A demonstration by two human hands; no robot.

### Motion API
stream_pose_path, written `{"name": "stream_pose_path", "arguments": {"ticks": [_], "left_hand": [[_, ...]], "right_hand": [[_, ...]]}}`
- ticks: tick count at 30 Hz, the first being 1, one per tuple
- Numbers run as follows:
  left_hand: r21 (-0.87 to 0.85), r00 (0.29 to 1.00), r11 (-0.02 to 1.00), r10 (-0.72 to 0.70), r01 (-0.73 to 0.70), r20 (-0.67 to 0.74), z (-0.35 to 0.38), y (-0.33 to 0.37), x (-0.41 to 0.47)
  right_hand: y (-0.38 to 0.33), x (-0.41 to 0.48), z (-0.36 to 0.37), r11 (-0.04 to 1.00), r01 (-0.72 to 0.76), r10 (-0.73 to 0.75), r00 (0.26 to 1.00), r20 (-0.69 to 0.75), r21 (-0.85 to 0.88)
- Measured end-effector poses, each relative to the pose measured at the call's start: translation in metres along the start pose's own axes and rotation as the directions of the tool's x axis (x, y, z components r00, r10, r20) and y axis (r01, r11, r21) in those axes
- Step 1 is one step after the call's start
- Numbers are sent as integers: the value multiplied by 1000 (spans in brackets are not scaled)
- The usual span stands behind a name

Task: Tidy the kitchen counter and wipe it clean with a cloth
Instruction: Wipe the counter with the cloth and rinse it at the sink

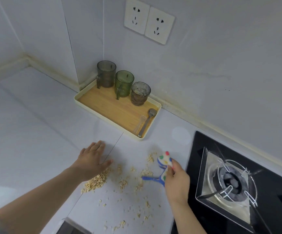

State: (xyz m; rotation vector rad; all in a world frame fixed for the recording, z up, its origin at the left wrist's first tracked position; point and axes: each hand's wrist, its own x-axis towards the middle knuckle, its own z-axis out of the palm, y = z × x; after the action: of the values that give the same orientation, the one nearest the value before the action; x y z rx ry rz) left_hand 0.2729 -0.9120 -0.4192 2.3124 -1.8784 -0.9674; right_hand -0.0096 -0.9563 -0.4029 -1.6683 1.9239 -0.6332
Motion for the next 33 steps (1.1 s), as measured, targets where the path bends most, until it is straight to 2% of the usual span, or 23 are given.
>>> {"name": "stream_pose_path", "arguments": {"ticks": [3,7,12,17,20,23,26,33], "left_hand": [[2,1000,1000,-12,12,22,2,-7,-16],[-21,1000,1000,-15,15,28,10,-20,-34],[16,999,1000,3,-4,37,21,-32,-50],[45,999,999,20,-21,36,26,-34,-54],[45,999,999,18,-20,36,27,-37,-58],[62,999,997,31,-33,43,31,-38,-66],[62,999,997,37,-38,22,36,-39,-73],[107,999,993,37,-40,36,46,-41,-89]], "right_hand": [[23,-12,-18,991,-47,40,998,-57,-124],[45,-42,-8,972,-135,137,991,-2,-192],[32,-65,23,979,-108,109,994,-2,-174],[1,-64,27,998,-62,59,987,151,10],[1,-67,8,998,-63,62,996,72,21],[20,-81,-14,992,-82,83,996,9,-99],[41,-103,-19,968,-167,171,985,3,-189],[27,-138,24,983,-170,169,985,-12,-69]]}}
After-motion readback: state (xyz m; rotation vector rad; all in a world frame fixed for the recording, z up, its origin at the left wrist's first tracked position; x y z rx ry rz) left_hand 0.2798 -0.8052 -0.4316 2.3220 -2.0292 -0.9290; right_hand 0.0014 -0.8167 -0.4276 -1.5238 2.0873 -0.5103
